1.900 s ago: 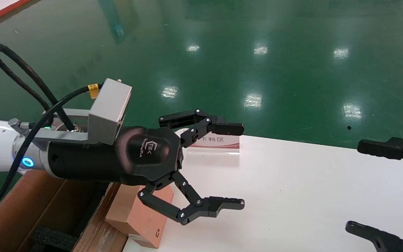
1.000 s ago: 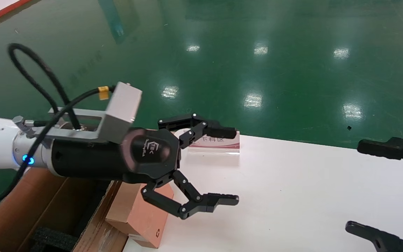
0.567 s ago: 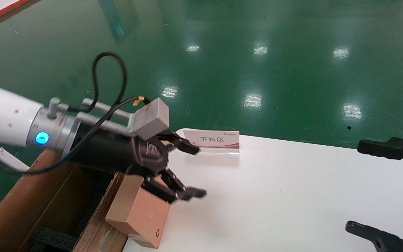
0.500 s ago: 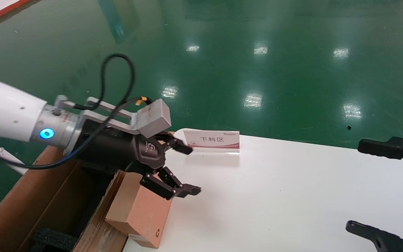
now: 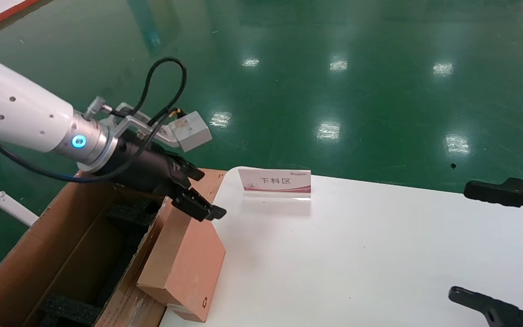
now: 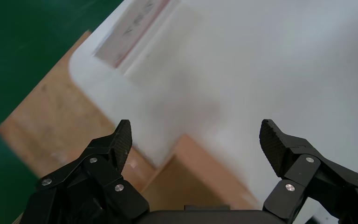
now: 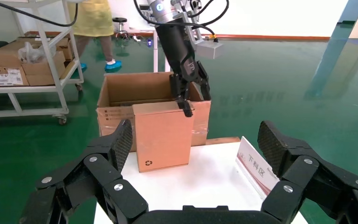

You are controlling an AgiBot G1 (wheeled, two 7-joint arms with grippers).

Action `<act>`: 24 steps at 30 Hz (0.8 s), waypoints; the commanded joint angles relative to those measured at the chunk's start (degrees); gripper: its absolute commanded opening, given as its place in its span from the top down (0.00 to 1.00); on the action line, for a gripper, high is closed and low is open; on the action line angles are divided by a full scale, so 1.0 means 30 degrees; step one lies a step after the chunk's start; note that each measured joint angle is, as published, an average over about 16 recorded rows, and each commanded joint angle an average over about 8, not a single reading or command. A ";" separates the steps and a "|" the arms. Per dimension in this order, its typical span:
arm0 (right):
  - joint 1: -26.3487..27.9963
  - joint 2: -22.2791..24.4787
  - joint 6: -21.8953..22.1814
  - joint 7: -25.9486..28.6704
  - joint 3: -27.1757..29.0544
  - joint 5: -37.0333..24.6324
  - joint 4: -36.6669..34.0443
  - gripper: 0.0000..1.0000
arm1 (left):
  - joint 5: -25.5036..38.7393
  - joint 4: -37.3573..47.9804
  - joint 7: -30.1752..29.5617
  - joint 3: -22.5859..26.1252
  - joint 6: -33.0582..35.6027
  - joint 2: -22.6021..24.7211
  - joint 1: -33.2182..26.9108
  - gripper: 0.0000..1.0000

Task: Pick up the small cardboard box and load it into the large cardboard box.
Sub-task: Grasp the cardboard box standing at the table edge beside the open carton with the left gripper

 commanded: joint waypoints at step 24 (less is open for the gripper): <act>0.0007 0.0014 0.0015 -0.0017 -0.0034 0.0024 0.0000 0.00 | -0.1407 -0.0103 -0.5666 0.8761 0.0142 -0.0021 -0.5593 0.00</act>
